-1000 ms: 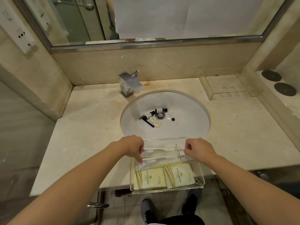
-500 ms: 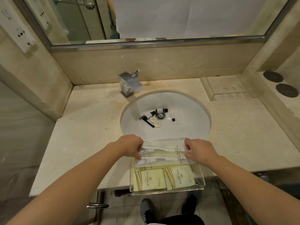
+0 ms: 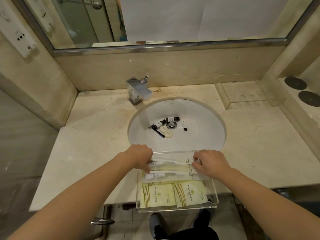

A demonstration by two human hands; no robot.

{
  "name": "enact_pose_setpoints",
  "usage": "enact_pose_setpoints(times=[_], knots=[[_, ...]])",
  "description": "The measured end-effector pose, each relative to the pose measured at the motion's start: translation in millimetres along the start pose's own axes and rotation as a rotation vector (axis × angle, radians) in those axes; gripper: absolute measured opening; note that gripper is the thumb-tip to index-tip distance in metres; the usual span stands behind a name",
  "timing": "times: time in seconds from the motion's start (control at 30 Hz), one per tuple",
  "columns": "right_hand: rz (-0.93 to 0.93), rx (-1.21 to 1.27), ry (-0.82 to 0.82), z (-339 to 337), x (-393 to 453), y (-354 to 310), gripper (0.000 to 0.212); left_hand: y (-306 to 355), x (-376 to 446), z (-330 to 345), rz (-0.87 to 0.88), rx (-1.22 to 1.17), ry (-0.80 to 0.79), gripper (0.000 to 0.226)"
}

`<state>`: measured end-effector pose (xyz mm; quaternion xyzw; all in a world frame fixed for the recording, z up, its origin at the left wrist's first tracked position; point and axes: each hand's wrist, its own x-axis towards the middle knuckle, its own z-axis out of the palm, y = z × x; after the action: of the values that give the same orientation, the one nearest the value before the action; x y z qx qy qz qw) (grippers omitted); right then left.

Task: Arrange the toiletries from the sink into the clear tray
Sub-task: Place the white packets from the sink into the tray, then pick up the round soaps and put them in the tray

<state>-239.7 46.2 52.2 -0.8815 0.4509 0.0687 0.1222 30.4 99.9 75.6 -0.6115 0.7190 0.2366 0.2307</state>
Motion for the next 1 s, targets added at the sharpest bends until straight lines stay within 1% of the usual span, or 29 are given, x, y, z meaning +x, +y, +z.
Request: enact_pose_setpoints(times=[0.1, 0.2, 0.3, 0.37, 0.5, 0.67, 0.73, 0.83, 0.93, 1.0], knots=[[0.053, 0.08, 0.068, -1.4, 2.8, 2.9, 0.024, 0.9, 6.6, -4.8, -0.015, -0.101, 0.004, 0.038], [0.137, 0.146, 0.131, -2.5, 9.4, 6.3, 0.019, 3.2, 17.6, -10.7, -0.037, -0.281, 0.088, 0.039], [0.189, 0.193, 0.129, -3.6, 19.4, 11.3, 0.015, 5.5, 29.1, -17.3, -0.085, -0.451, 0.194, 0.037], [0.212, 0.232, 0.112, -4.5, 28.0, 15.0, 0.013, 5.7, 36.6, -22.4, -0.133, -0.54, 0.23, 0.033], [0.242, 0.305, 0.056, -4.8, 50.1, 19.5, 0.013, 3.7, 56.5, -31.0, -0.211, -0.647, 0.223, 0.027], [0.237, 0.385, -0.043, -2.6, 81.8, 23.3, 0.013, 0.4, 87.8, -35.0, -0.303, -0.687, 0.155, 0.026], [0.225, 0.413, -0.099, 0.1, 96.4, 26.2, 0.011, -0.9, 101.2, -36.0, -0.33, -0.682, 0.119, 0.027], [0.195, 0.438, -0.173, 8.5, 120.1, 31.3, 0.01, -1.5, 121.4, -35.4, -0.356, -0.668, 0.085, 0.037], [0.154, 0.434, -0.248, 19.6, 141.4, 35.1, 0.019, -1.1, 140.2, -34.8, -0.35, -0.66, 0.082, 0.024], [0.109, 0.416, -0.3, 28.4, 154.7, 37.0, 0.028, -1.0, 154.7, -30.7, -0.347, -0.675, 0.096, 0.029]])
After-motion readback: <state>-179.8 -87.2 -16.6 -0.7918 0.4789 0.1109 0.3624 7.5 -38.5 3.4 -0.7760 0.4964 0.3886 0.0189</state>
